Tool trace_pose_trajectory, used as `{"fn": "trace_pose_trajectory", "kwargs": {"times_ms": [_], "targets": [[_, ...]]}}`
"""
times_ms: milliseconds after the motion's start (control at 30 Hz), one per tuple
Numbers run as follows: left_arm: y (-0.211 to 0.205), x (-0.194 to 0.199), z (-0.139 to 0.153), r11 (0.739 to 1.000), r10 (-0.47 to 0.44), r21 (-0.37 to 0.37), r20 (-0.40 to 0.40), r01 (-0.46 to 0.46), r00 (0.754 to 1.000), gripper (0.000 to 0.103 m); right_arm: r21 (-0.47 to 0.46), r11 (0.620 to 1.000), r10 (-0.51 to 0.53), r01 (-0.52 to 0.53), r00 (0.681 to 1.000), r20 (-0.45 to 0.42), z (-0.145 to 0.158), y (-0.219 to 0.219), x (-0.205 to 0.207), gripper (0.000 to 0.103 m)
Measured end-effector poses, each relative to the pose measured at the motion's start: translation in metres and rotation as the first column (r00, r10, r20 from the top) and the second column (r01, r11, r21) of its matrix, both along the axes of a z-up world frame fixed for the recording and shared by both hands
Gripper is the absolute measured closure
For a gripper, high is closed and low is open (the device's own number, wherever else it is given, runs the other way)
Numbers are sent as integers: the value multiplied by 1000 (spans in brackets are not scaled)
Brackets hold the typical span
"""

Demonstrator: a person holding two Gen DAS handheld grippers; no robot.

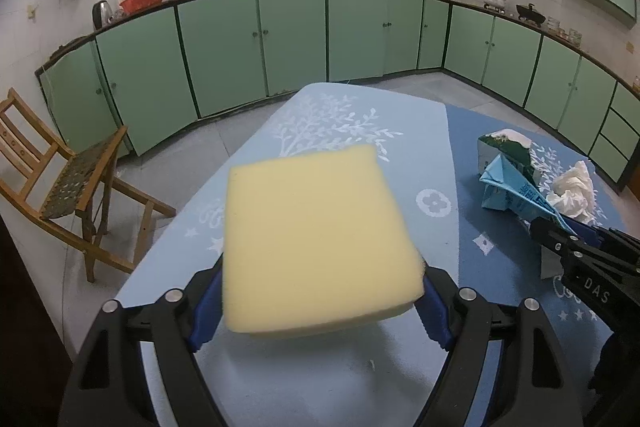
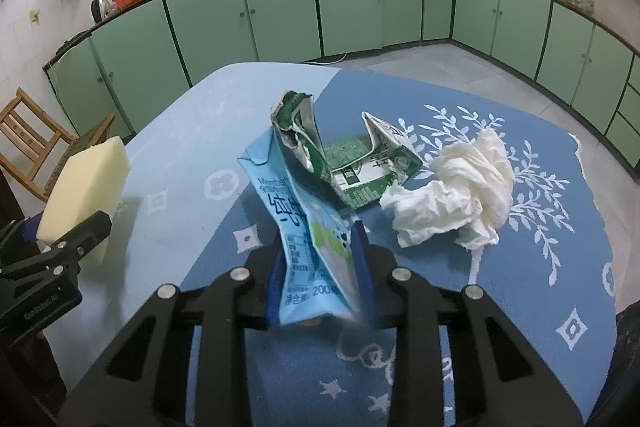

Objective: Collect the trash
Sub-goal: 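Carry the yellow sponge and blue carton over the black bin with both tools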

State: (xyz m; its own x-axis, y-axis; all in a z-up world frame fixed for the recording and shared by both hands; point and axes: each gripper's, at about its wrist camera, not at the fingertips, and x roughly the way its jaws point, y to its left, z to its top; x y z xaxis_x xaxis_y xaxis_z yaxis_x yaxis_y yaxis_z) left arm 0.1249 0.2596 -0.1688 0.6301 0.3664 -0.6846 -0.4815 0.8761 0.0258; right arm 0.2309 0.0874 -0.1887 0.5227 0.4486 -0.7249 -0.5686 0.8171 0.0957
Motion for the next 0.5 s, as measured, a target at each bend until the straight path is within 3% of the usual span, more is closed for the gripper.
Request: {"fn": "trace_pose_trajectory", "kwargs": {"times_ms": [500], "targets": [[-28, -21, 26, 998, -64, 23, 36, 63, 997, 24, 82, 997, -1, 1, 1000, 8, 40, -34, -39, 74]]}}
